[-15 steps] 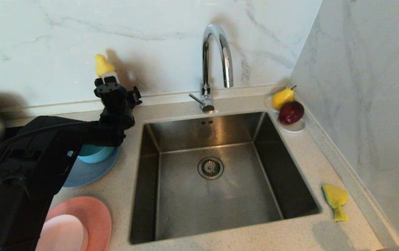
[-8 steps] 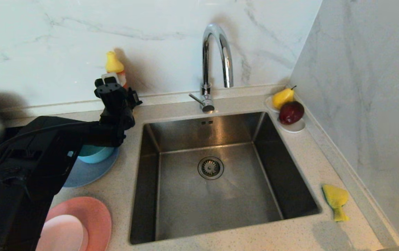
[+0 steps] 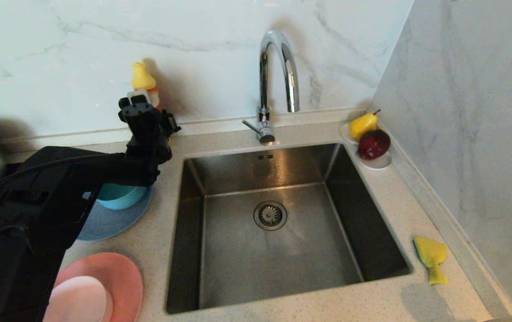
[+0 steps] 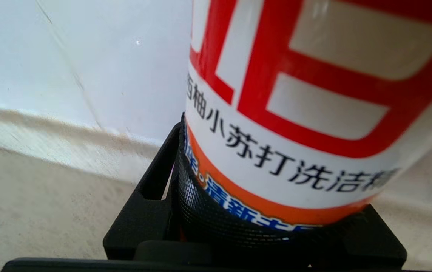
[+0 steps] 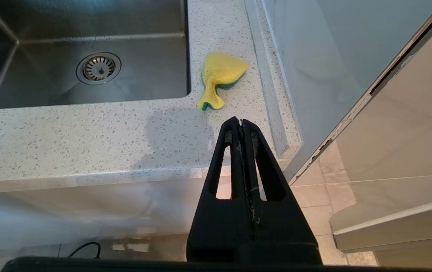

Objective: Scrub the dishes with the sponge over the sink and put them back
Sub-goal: Grab the dish soap, then squeeze it onto the sponge

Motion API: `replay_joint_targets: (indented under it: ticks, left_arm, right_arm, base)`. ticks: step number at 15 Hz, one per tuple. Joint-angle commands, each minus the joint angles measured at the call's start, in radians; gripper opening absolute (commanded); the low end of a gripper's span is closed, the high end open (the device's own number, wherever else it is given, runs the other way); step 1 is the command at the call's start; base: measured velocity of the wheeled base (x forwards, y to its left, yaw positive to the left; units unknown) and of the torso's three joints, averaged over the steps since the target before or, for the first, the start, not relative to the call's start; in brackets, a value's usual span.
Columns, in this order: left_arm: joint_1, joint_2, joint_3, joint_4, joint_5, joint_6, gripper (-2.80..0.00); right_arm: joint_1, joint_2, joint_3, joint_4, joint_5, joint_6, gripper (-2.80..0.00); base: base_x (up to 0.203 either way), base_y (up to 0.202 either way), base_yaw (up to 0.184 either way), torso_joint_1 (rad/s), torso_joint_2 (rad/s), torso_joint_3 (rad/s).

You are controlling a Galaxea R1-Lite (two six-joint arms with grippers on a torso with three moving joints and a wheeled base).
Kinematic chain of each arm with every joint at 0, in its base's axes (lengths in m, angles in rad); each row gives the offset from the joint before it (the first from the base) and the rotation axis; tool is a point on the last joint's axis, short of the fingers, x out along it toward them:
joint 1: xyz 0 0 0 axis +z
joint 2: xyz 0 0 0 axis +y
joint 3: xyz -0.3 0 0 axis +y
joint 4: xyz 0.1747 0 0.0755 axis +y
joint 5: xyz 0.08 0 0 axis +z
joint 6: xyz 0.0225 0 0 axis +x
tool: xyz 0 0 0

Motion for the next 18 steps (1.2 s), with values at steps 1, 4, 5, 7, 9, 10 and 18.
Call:
replay_joint_targets:
  ticks: [1,4,5,7,9,10,18]
  left_arm:
    - [-0.001,-0.074,0.013,-0.008,0.015,0.0,-2.8]
    - [-0.009,-0.172,0.081,-0.009,0.023,-0.001,-2.8]
    - [-0.014,-0.206,0.121,-0.013,0.024,-0.001,-2.8]
    - [-0.026,-0.298,0.207,-0.017,0.029,-0.001,-2.8]
    - [-0.042,-0.402,0.324,-0.018,0.032,0.0,-2.8]
    - [-0.052,-0.46,0.403,-0.019,0.032,0.001,-2.8]
    - [-0.198,-1.059,0.828,0.173,0.003,0.073,-2.8]
  right_arm:
    - [0.0,0.001,0.0,0.0,0.0,0.0,-2.8]
    - [0.0,0.001,0.0,0.0,0.0,0.0,-2.8]
    - [0.0,0.001,0.0,0.0,0.0,0.0,-2.8]
    - [0.0,0.001,0.0,0.0,0.0,0.0,-2.8]
    - [0.0,0.001,0.0,0.0,0.0,0.0,-2.8]
    - [0.0,0.001,0.0,0.0,0.0,0.0,-2.8]
    - [0.0,0.001,0.0,0.0,0.0,0.0,-2.8]
  base:
    - [0.0,0.0,0.0,0.0,0.0,0.0]
    - [0.0,0.0,0.0,0.0,0.0,0.0]
    - [0.0,0.0,0.0,0.0,0.0,0.0]
    - [0.0,0.0,0.0,0.0,0.0,0.0]
    - [0.0,0.0,0.0,0.0,0.0,0.0]
    - [0.0,0.0,0.0,0.0,0.0,0.0]
    - [0.0,0.0,0.0,0.0,0.0,0.0]
